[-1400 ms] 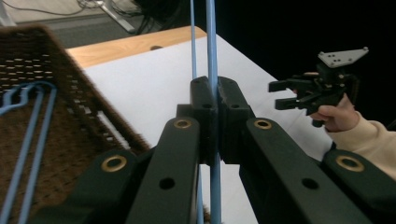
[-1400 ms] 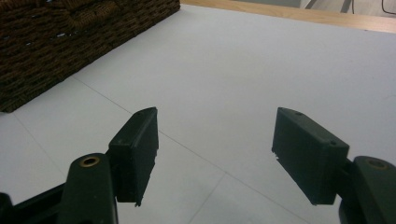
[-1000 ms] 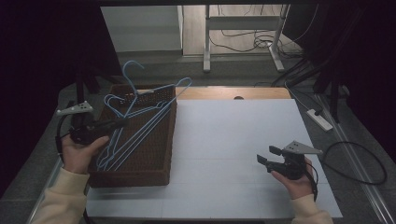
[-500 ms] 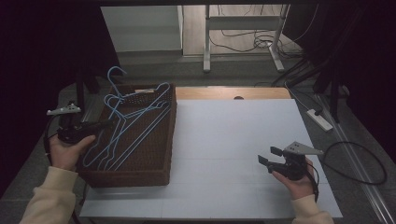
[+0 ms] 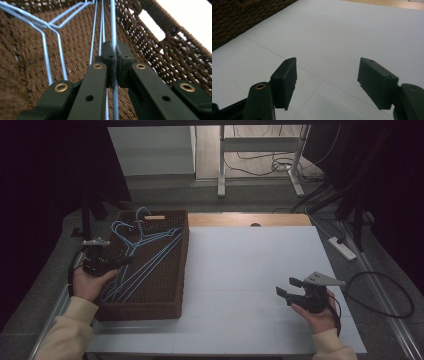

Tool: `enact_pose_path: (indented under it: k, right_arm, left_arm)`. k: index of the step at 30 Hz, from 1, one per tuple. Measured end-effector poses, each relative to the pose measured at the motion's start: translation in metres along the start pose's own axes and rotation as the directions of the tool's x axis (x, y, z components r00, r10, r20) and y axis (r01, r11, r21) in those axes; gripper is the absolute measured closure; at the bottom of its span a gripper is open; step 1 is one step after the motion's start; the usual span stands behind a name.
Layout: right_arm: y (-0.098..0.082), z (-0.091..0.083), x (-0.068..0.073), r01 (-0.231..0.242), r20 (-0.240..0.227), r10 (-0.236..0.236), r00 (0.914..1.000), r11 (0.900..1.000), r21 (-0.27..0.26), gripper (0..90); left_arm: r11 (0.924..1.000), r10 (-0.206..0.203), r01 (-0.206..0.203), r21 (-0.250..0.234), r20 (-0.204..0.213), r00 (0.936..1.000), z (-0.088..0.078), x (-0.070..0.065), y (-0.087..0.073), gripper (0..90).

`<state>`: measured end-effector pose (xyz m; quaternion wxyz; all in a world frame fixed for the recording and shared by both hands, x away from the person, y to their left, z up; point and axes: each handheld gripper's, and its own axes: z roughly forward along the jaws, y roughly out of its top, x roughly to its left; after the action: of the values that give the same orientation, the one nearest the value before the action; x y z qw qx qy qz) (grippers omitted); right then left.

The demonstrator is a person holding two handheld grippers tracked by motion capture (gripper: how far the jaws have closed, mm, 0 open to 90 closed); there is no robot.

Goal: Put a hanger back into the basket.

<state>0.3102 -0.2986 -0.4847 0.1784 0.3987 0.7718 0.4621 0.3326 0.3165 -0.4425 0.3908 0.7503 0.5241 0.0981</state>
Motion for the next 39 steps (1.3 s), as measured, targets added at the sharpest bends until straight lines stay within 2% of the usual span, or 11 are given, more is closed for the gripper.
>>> enact_pose_path:
  k: [2,4,7,11,15,20,23,26,29,34,39]
  right_arm:
    - [0.0,0.0,0.0,0.0,0.0,0.0,1.0,1.0,0.003,32.3]
    - [0.0,0.0,0.0,0.001,-0.001,-0.001,1.0,1.0,0.004,32.3]
    - [0.0,0.001,0.001,0.003,-0.002,-0.003,1.0,1.0,0.005,32.3]
    - [0.0,0.001,0.001,0.006,-0.004,-0.006,1.0,1.0,0.008,32.3]
    - [0.0,0.001,0.001,0.007,-0.004,-0.007,1.0,1.0,0.008,32.3]
    - [0.0,0.001,0.001,0.005,-0.006,-0.005,1.0,1.0,0.006,32.3]
    - [0.0,0.001,0.001,0.004,-0.007,-0.004,1.0,1.0,0.007,32.3]
    - [0.0,0.001,0.001,0.003,-0.009,-0.003,1.0,1.0,0.007,32.2]
    - [0.0,0.0,0.001,0.0,-0.014,0.0,0.9999,1.0,0.01,31.9]
    - [-0.001,0.002,-0.001,-0.005,-0.026,0.006,0.9996,1.0,0.027,31.3]
    - [-0.001,0.001,-0.003,-0.003,-0.036,0.004,0.9993,0.999,0.033,31.3]
  left_arm:
    - [0.9998,-0.008,0.008,0.017,-0.008,0.9999,0.004,0.0,-0.001,86.6]
    - [0.997,-0.024,0.026,0.073,-0.031,0.9992,0.01,0.001,-0.001,86.4]
    - [0.9836,-0.049,0.066,0.168,-0.103,0.9934,0.018,0.004,-0.002,86.0]
    - [0.9759,-0.057,0.084,0.201,-0.136,0.9891,0.024,0.007,-0.004,85.3]
    - [0.9824,-0.04,0.068,0.174,-0.161,0.9862,0.021,0.006,-0.002,78.7]
    - [0.9989,-0.026,0.034,0.033,-0.218,0.9757,0.003,-0.001,0.003,52.0]
    - [0.999,-0.013,0.005,-0.044,-0.17,0.9853,-0.011,-0.01,0.007,42.1]
    - [0.9917,0.03,-0.042,-0.122,-0.102,0.9943,-0.028,-0.027,0.007,35.9]
    - [0.983,0.083,-0.095,-0.157,-0.077,0.9935,-0.042,-0.044,0.004,33.0]
    - [0.9717,0.133,-0.136,-0.193,-0.025,0.9908,-0.049,-0.066,-0.011,30.6]
    - [0.9604,0.153,-0.136,-0.243,0.052,0.9869,-0.047,-0.084,-0.03,30.3]
